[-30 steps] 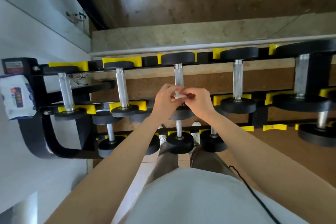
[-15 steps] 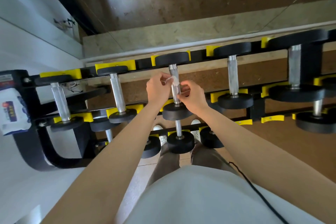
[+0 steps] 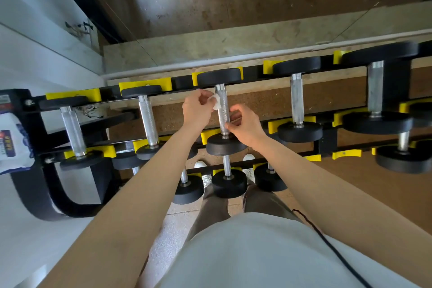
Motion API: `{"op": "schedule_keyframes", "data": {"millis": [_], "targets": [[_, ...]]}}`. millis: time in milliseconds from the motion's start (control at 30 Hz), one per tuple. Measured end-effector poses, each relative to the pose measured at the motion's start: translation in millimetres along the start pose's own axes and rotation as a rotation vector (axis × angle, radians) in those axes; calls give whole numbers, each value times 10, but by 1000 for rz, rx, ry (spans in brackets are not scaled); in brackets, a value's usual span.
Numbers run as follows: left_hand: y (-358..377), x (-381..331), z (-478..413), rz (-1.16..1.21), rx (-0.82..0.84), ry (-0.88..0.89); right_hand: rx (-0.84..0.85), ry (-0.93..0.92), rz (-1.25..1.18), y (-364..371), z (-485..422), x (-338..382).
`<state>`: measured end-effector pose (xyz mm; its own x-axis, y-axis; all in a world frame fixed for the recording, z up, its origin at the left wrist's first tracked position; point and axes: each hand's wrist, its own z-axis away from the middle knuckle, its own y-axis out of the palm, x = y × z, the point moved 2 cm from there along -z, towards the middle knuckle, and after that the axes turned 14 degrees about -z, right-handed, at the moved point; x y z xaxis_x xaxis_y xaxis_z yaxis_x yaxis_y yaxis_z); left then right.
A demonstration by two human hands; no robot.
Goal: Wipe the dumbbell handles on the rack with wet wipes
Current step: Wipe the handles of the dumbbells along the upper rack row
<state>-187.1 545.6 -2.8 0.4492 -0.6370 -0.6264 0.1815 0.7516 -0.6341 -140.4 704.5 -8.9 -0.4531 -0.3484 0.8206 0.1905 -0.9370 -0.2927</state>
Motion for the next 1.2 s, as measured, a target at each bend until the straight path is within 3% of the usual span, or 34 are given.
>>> {"op": "schedule_keyframes", "data": {"millis": [267, 467, 633, 800, 933, 1000, 1200], "targets": [[52, 321, 409, -176, 367, 49, 1, 15, -24, 1, 17, -19], [-103, 109, 421, 239, 357, -103, -19, -123, -131, -42, 114, 181], [-141, 6, 366, 476, 424, -232, 74, 15, -393, -95, 59, 329], [-103, -9, 241, 531, 402, -362, 2, 128, -515, -250, -160, 363], [-80, -16, 88, 323, 391, -186, 11, 173, -567, -314, -313, 436], [-68, -27, 25, 272, 303, -182, -34, 205, -598, -290, -363, 449], [1, 23, -72, 413, 93, -292, -294, 292, -775, -100, -456, 389]]}}
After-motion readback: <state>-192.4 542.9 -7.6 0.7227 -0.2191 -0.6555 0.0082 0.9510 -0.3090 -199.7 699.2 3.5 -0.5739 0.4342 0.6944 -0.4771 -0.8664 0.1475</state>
